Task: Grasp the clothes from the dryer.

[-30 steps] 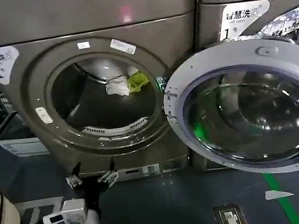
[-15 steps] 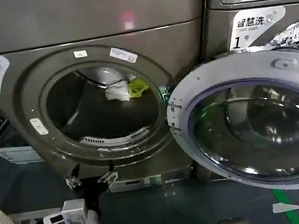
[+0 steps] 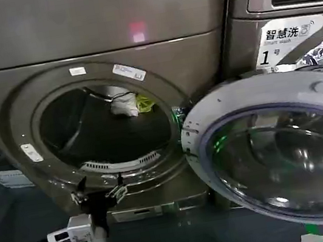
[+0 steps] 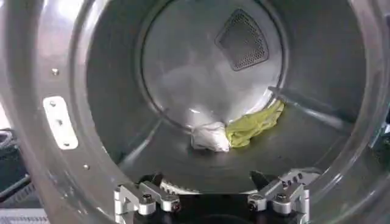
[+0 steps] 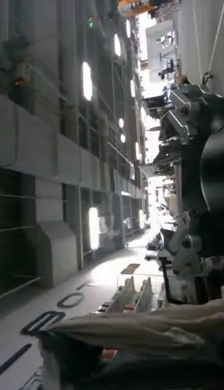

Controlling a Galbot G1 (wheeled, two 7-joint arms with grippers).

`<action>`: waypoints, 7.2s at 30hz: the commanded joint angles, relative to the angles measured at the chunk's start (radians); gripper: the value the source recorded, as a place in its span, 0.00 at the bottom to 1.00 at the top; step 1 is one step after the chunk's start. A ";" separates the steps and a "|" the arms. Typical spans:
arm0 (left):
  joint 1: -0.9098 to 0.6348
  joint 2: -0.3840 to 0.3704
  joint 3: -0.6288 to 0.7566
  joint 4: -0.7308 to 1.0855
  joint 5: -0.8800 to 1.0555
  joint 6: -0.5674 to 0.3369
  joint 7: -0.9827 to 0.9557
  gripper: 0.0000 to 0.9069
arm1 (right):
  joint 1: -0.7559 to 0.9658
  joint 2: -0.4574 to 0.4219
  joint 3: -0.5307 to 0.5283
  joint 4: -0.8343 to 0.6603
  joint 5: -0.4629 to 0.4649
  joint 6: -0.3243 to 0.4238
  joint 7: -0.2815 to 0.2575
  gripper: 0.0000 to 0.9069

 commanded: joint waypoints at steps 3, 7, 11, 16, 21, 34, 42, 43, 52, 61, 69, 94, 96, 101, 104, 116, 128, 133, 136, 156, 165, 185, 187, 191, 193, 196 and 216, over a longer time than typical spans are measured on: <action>-0.001 0.001 0.001 0.001 -0.001 0.049 0.000 1.00 | -0.001 -0.001 0.001 -0.001 0.000 0.000 0.000 1.00; -0.004 0.001 0.001 0.000 -0.001 0.049 -0.003 1.00 | -0.001 -0.004 0.002 -0.002 0.000 -0.001 0.000 1.00; -0.005 0.006 -0.004 -0.001 -0.001 0.049 -0.002 1.00 | 0.000 -0.004 0.002 -0.003 0.000 -0.001 0.000 1.00; -0.010 0.006 -0.004 0.004 -0.001 0.049 -0.001 1.00 | -0.001 -0.004 0.005 -0.009 0.000 -0.001 0.000 1.00; -0.011 0.005 -0.004 0.006 -0.002 0.049 0.000 1.00 | -0.004 -0.006 0.013 -0.014 0.000 -0.001 0.000 1.00; -0.013 0.003 -0.003 0.011 -0.002 0.049 0.005 1.00 | -0.008 -0.005 0.022 -0.017 -0.002 0.000 0.000 1.00; -0.017 0.002 -0.003 0.021 -0.001 0.049 0.006 1.00 | -0.011 -0.003 0.020 -0.024 -0.006 0.014 0.000 1.00; -0.021 0.001 -0.003 0.026 0.000 0.049 0.006 1.00 | -0.011 -0.002 0.018 -0.023 -0.008 0.017 -0.002 1.00; -0.279 -0.016 -0.025 0.234 0.065 0.049 0.010 1.00 | -0.011 -0.002 0.013 -0.022 -0.025 0.032 -0.008 1.00; -0.634 -0.019 -0.067 0.661 0.113 -0.071 0.021 1.00 | -0.005 -0.015 -0.002 -0.022 -0.026 0.037 -0.008 1.00; -0.910 -0.027 -0.104 1.136 0.053 -0.280 0.029 1.00 | -0.001 -0.017 -0.026 -0.020 -0.027 0.043 -0.012 1.00; -1.319 -0.032 -0.076 1.835 0.344 -0.458 0.318 1.00 | 0.007 -0.024 -0.044 -0.015 -0.029 0.050 -0.015 1.00; -1.307 -0.026 -0.077 1.812 0.617 -0.482 0.447 1.00 | 0.007 -0.022 -0.046 -0.012 -0.029 0.050 -0.016 1.00; -1.343 -0.018 -0.078 1.844 0.905 -0.568 0.708 1.00 | 0.006 -0.025 -0.044 -0.013 -0.030 0.051 -0.016 1.00; -1.344 -0.004 -0.078 1.829 1.053 -0.666 0.870 1.00 | 0.006 -0.026 -0.044 -0.010 -0.030 0.050 -0.017 1.00; -1.390 0.006 -0.215 1.824 1.338 -0.849 1.307 1.00 | 0.007 -0.026 -0.055 -0.008 -0.049 0.054 -0.017 1.00; -1.422 -0.001 -0.206 1.859 1.420 -0.828 1.341 1.00 | 0.014 -0.012 -0.075 -0.010 -0.056 0.076 -0.022 1.00; -1.423 0.008 -0.200 1.875 1.452 -0.802 1.231 1.00 | 0.023 -0.011 -0.090 -0.005 -0.069 0.077 -0.021 1.00; -1.428 0.014 -0.190 1.882 1.464 -0.784 1.171 1.00 | 0.026 -0.011 -0.093 -0.002 -0.072 0.078 -0.020 1.00; -1.395 -0.002 -0.159 1.918 1.376 -0.866 1.045 0.00 | 0.024 -0.004 -0.101 -0.001 -0.076 0.083 -0.021 1.00; -1.392 0.008 -0.167 1.920 1.367 -0.858 1.056 0.00 | 0.022 -0.006 -0.094 0.001 -0.074 0.082 -0.021 1.00; -1.123 -0.063 -0.158 1.418 0.335 -0.431 0.343 0.00 | 0.018 0.010 -0.097 0.027 -0.105 0.059 -0.038 1.00; -1.100 -0.070 -0.153 1.382 0.221 -0.409 0.261 0.00 | 0.017 0.015 -0.097 0.027 -0.106 0.062 -0.041 1.00; -1.091 -0.083 -0.149 1.386 0.136 -0.434 0.148 0.00 | 0.016 0.017 -0.098 0.032 -0.106 0.063 -0.043 1.00; -1.092 -0.091 -0.152 1.382 0.102 -0.433 0.108 0.00 | 0.015 0.017 -0.097 0.036 -0.103 0.062 -0.044 1.00; -1.099 -0.097 -0.152 1.382 0.091 -0.440 0.096 0.00 | 0.014 0.021 -0.091 0.049 -0.098 0.040 -0.048 1.00; -1.102 -0.109 -0.150 1.409 0.057 -0.457 0.097 0.00 | 0.014 0.020 -0.100 0.050 -0.093 0.073 -0.068 1.00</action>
